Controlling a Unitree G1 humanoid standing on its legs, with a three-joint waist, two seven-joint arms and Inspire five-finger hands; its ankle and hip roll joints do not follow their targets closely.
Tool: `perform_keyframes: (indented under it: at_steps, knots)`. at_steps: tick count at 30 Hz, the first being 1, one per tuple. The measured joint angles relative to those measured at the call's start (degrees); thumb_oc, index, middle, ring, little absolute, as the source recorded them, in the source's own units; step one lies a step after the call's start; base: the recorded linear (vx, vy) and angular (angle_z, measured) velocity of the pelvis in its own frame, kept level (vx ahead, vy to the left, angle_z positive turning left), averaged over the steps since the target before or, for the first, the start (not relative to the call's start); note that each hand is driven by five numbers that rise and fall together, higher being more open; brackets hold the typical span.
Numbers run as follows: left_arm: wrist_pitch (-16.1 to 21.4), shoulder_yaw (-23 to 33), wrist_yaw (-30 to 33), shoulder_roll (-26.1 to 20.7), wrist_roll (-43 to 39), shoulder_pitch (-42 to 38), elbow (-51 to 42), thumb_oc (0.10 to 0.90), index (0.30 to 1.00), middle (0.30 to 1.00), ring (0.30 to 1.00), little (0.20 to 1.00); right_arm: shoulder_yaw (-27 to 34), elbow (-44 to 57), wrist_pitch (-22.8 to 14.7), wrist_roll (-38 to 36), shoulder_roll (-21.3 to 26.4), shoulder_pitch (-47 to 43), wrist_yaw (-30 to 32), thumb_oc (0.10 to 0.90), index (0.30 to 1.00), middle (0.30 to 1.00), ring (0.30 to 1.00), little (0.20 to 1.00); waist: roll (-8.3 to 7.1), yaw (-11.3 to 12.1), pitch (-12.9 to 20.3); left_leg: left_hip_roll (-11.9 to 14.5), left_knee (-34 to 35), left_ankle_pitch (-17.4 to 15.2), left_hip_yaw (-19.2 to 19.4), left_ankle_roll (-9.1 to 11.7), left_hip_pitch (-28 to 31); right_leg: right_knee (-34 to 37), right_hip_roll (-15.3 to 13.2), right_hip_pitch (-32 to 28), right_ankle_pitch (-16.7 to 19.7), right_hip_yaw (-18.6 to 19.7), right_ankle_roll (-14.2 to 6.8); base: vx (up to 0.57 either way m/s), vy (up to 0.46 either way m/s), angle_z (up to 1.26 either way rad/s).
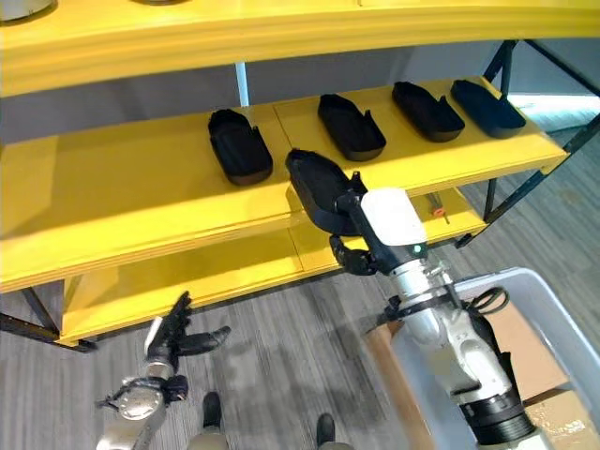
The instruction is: Move parts from the plastic box to the shelf.
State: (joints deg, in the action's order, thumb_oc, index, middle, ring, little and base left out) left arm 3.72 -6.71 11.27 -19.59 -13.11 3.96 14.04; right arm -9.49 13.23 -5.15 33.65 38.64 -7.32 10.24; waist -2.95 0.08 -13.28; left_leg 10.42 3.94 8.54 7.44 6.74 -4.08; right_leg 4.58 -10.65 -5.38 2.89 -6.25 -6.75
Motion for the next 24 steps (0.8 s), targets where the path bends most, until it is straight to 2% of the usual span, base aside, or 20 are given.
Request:
perform_keyframes:
  at_steps: [3, 4, 5, 6, 8, 11, 13, 16, 17, 18, 19, 20, 21, 22, 23, 24]
  knots:
    - [0.0, -0.1, 1.0, -2.3, 0.1, -2.0, -1.1, 0.900, 1.000, 1.000, 1.000, 1.000, -0.2, 1.6, 0.3, 0.2, -2.0, -1.2, 0.0, 0.400, 0.300, 0.300, 0.300, 0.300, -0.30, 0.7, 0.1, -4.8, -0.6, -2.0, 1.0, -2.8, 1.4, -3.0, -4.9, 0.1, 0.5, 0.1, -1.0, 0.12, 0.268, 0.07]
    - [0.0, -0.1, 1.0, -2.3, 0.1, -2.0, -1.1, 0.900, 1.000, 1.000, 1.000, 1.000, -0.2, 1.6, 0.3, 0.2, -2.0, -1.2, 0.0, 0.400, 0.300, 0.300, 0.300, 0.300, -0.30, 0.7, 0.1, -4.8, -0.6, -2.0, 1.0, -2.8, 1.4, -3.0, -4.9, 0.1, 0.5, 0.1, -1.0, 0.09, 0.230, -0.06]
    - [0.2, 0.3, 1.8, -2.4, 0.1, -2.4, -1.9, 0.900, 1.000, 1.000, 1.000, 1.000, -0.3, 2.6, 0.2, 1.0, -1.8, -2.1, 0.0, 0.400, 0.300, 0.300, 0.300, 0.300, -0.67, 1.7, 0.3, -6.6, -0.5, -2.9, 1.6, -4.1, 2.3, -3.5, -6.6, 0.0, 1.9, 0.2, -2.7, 0.06, 0.142, -0.01]
    - [0.2, 0.3, 1.9, -2.5, 0.1, -2.4, -2.3, 0.900, 1.000, 1.000, 1.000, 1.000, -0.6, 2.7, -0.2, 1.2, -1.8, -3.0, 0.0, 0.400, 0.300, 0.300, 0.300, 0.300, -1.12, 1.8, 0.7, -7.5, -0.5, -3.2, 1.7, -4.6, 2.3, -3.9, -7.3, 0.0, 2.2, 0.1, -3.1, 0.06, 0.145, 0.05]
    - [0.1, -0.1, 1.8, -2.6, 0.1, -2.4, -3.2, 0.900, 1.000, 1.000, 1.000, 1.000, -0.7, 2.8, -0.7, 2.3, -1.8, -3.8, -0.1, 0.400, 0.300, 0.300, 0.300, 0.300, -2.14, 2.3, 1.3, -8.6, -0.5, -3.7, 1.5, -5.4, 2.2, -4.3, -8.5, 0.2, 3.0, 0.2, -4.1, 0.09, 0.192, 0.11]
    - [0.0, -0.4, 1.8, -2.6, 0.5, -1.4, -3.2, 0.900, 1.000, 1.000, 1.000, 1.000, -1.0, 2.8, -0.1, 3.2, -1.9, -6.6, -0.1, 0.400, 0.300, 0.300, 0.300, 0.300, -3.98, 3.2, 2.5, -10.4, -0.5, -4.4, 1.4, -6.4, 2.4, -6.2, -9.9, 1.0, 3.5, 0.2, -4.4, 0.10, 0.222, 0.06]
    - [0.0, -0.5, 1.8, -2.6, 0.5, -0.4, -3.2, 0.900, 1.000, 1.000, 1.000, 1.000, -1.1, 2.7, 0.2, 3.5, -2.0, -7.4, -0.1, 0.400, 0.300, 0.300, 0.300, 0.300, -4.35, 3.3, 2.8, -10.6, -0.5, -4.5, 1.1, -6.7, 2.9, -8.7, -10.3, 1.6, 3.8, 0.2, -4.6, 0.07, 0.238, 0.07]
    - [-0.4, -0.6, 1.7, -2.6, 0.6, 1.0, -2.7, 0.900, 1.000, 1.000, 1.000, 1.000, -2.8, 2.5, 0.7, 4.5, -2.4, -8.4, -0.2, 0.400, 0.300, 0.300, 0.300, 0.300, -4.17, 3.4, 2.9, -11.5, -1.8, -5.7, 1.3, -8.5, 3.3, -18.9, -11.4, 6.5, 4.5, 0.4, -4.8, 0.04, 0.260, 0.03]
    - [-0.8, -0.9, 1.7, -2.7, 0.6, 1.2, -2.7, 0.900, 1.000, 1.000, 1.000, 1.000, -4.2, 2.5, 1.1, 4.6, -2.3, -9.2, -0.3, 0.400, 0.300, 0.300, 0.300, 0.300, -4.01, 3.2, 3.0, -12.3, -2.2, -6.2, 1.5, -9.4, 3.5, -24.5, -12.8, 9.6, 5.9, 0.2, -4.6, 0.08, 0.207, 0.00]
    - [-0.9, -1.0, 1.7, -2.7, 0.7, 1.4, -2.7, 0.900, 1.000, 1.000, 1.000, 1.000, -5.2, 2.5, 1.5, 4.6, -2.3, -9.6, -0.3, 0.400, 0.300, 0.300, 0.300, 0.300, -3.79, 3.2, 3.0, -12.9, -2.2, -6.3, 1.7, -10.0, 3.8, -27.2, -13.6, 11.2, 7.6, 0.2, -4.3, 0.12, 0.128, -0.08]
    - [-0.9, -1.0, 1.7, -2.7, 1.4, 2.1, -2.7, 0.900, 1.000, 1.000, 1.000, 1.000, -7.2, 1.7, 1.4, 4.6, -2.2, -10.3, -0.3, 0.400, 0.300, 0.300, 0.300, 0.300, -3.12, 3.4, 2.9, -13.1, -0.8, -6.5, 1.4, -11.5, 5.5, -32.2, -14.9, 13.9, 10.9, -0.7, -4.5, 0.12, 0.052, -0.12]
    - [-1.1, -0.9, 1.7, -2.9, 2.0, 2.2, -2.6, 0.900, 1.000, 1.000, 1.000, 1.000, -8.2, 1.4, 1.2, 4.6, -2.2, -10.1, -0.3, 0.400, 0.300, 0.300, 0.300, 0.300, -2.77, 3.2, 2.9, -13.3, 0.0, -6.8, 1.0, -12.7, 6.4, -35.3, -14.7, 16.4, 7.4, -1.1, -5.2, 0.13, 0.007, -0.07]
    - [-1.1, -0.8, 1.9, -3.0, 2.3, 2.2, -2.6, 0.900, 1.000, 1.000, 1.000, 1.000, -8.9, 1.4, 0.9, 4.6, -2.2, -10.2, -0.3, 0.400, 0.300, 0.300, 0.300, 0.300, -2.25, 3.0, 2.7, -13.0, 0.0, -6.9, 0.7, -13.2, 6.5, -36.1, -12.9, 17.7, 3.2, -0.9, -4.5, 0.11, -0.038, 0.08]
    - [-1.1, -0.5, 1.9, -3.0, 2.3, 2.1, -2.5, 0.900, 1.000, 1.000, 1.000, 1.000, -9.3, 1.4, 0.4, 4.6, -2.1, -10.3, -0.3, 0.400, 0.300, 0.300, 0.300, 0.300, -1.52, 2.7, 2.3, -12.6, 0.0, -6.8, -0.1, -13.5, 6.5, -34.9, -10.0, 18.7, -0.3, -0.1, -4.0, 0.08, -0.040, 0.39]
    - [-1.0, -0.4, 1.7, -3.0, 2.3, 1.5, -1.8, 0.900, 1.000, 1.000, 1.000, 1.000, -9.3, 1.4, -0.5, 4.6, -2.1, -10.3, -0.3, 0.400, 0.300, 0.300, 0.300, 0.300, -0.73, 1.6, 1.8, -12.0, 0.0, -6.1, -1.8, -12.9, 6.4, -29.0, -4.7, 18.9, -3.6, 1.6, -3.8, 0.11, -0.114, 0.67]
    - [-1.1, -0.4, 1.7, -3.0, 2.3, 1.1, -1.1, 0.900, 1.000, 1.000, 1.000, 1.000, -9.3, 1.4, -0.8, 4.6, -2.0, -10.3, -0.3, 0.400, 0.300, 0.300, 0.300, 0.300, -0.71, 0.6, 1.8, -12.2, 0.1, -5.7, -2.5, -12.9, 6.4, -23.9, -1.8, 19.1, -4.2, 1.6, -3.8, 0.12, -0.115, 0.86]
